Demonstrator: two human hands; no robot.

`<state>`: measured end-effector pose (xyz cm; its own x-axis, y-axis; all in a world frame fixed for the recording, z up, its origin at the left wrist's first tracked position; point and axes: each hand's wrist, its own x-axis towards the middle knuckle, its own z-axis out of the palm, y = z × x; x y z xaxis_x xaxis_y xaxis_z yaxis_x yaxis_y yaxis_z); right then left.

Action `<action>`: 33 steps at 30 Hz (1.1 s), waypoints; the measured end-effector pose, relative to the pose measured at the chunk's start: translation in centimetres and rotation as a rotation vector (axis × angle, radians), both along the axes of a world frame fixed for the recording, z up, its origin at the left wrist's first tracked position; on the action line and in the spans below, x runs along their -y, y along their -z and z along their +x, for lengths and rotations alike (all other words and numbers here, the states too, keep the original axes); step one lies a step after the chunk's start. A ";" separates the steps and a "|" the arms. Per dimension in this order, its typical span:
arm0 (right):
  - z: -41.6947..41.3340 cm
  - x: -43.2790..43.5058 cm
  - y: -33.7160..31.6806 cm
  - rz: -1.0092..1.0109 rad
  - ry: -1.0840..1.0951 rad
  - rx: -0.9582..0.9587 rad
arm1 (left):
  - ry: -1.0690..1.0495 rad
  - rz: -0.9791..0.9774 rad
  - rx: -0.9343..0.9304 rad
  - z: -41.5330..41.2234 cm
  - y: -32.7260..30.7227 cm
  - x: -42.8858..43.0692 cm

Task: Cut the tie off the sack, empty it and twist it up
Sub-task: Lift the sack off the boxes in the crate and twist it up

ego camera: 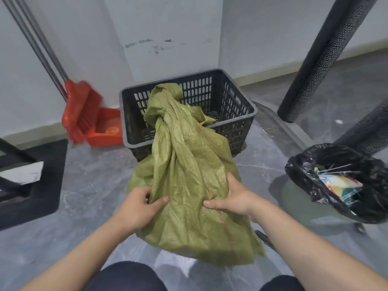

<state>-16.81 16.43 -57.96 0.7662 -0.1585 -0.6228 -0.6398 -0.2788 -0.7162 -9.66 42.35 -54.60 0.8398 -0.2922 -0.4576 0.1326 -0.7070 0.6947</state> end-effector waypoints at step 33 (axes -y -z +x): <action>22.5 1.9 -29.3 0.248 0.709 0.018 | -0.408 0.029 0.040 24.3 -21.9 6.4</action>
<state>5.69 14.52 -28.70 0.5433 -0.4742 -0.6928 -0.5934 0.3669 -0.7165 14.64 35.94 -32.72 0.9012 0.0813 -0.4257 0.3799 -0.6208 0.6857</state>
